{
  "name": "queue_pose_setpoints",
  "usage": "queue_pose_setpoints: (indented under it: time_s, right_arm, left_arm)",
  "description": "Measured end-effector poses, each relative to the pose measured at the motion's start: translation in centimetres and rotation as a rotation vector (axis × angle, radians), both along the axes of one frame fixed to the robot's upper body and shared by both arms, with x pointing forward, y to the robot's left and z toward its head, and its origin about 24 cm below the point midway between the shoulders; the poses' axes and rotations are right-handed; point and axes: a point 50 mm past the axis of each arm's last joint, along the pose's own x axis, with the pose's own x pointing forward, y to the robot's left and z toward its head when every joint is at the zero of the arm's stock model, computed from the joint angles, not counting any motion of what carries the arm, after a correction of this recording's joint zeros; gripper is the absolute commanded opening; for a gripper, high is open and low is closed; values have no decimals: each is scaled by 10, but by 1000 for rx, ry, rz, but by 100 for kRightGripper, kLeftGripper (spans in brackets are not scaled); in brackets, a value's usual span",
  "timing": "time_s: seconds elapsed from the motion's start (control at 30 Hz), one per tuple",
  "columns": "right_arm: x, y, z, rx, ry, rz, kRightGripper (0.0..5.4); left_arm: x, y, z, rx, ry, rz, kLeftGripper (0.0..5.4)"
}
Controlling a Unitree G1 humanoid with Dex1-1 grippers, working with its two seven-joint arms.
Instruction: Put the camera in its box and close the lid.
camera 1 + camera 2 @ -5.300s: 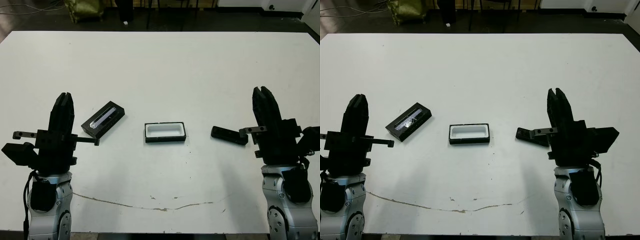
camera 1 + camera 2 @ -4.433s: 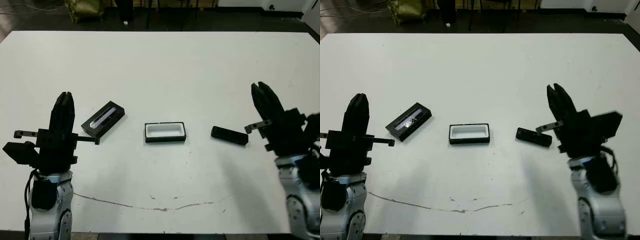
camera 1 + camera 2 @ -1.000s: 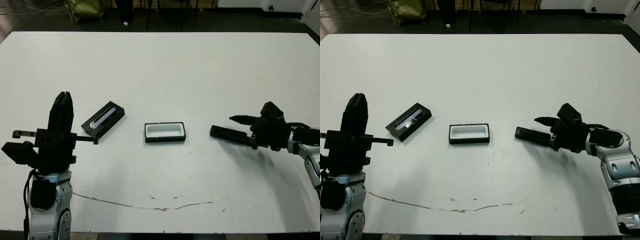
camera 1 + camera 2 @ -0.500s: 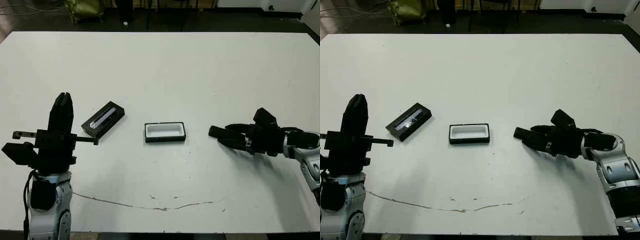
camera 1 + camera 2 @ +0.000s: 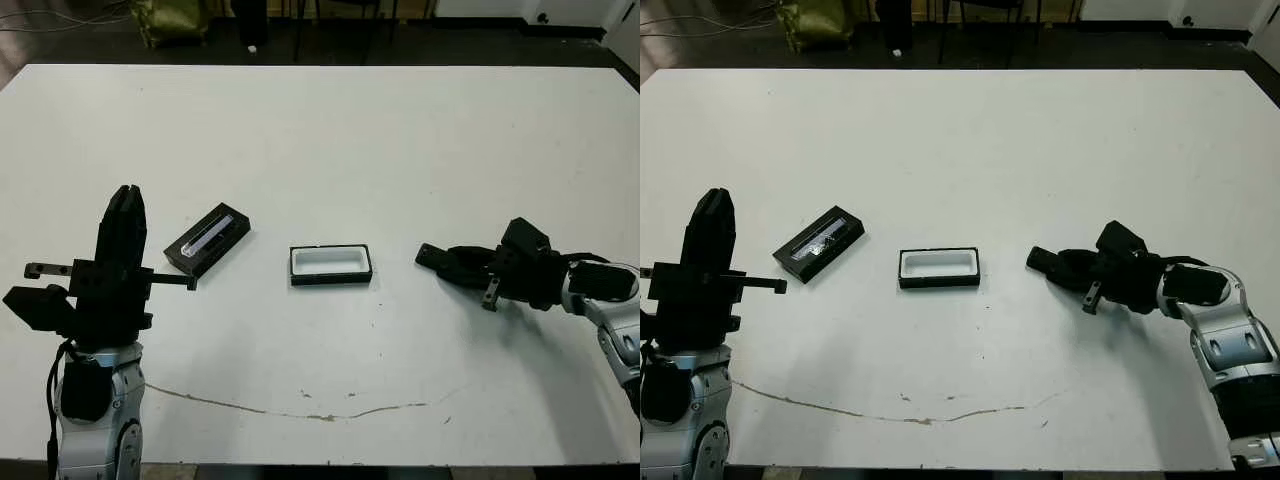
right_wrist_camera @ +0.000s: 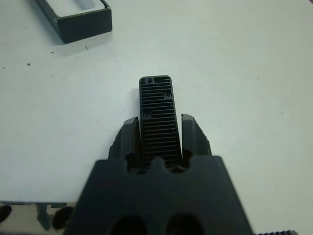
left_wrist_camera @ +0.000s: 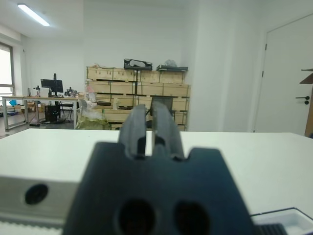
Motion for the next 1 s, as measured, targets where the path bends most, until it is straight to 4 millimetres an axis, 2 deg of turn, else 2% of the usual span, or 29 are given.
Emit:
queue_pose_setpoints:
  time_s: [0.37, 0.57, 1.0]
  right_arm:
    - [2, -3, 0, -2, -36, 2, 59]
    - [0, -1, 0, 67, -45, -18, 53]
    - [-7, 26, 11, 220, 88, 69, 51]
  left_arm:
    - [0, 0, 0, 3, 2, 4, 0]
    - [0, 0, 0, -3, 1, 1, 0]
    - [1, -1, 0, -5, 3, -6, 0]
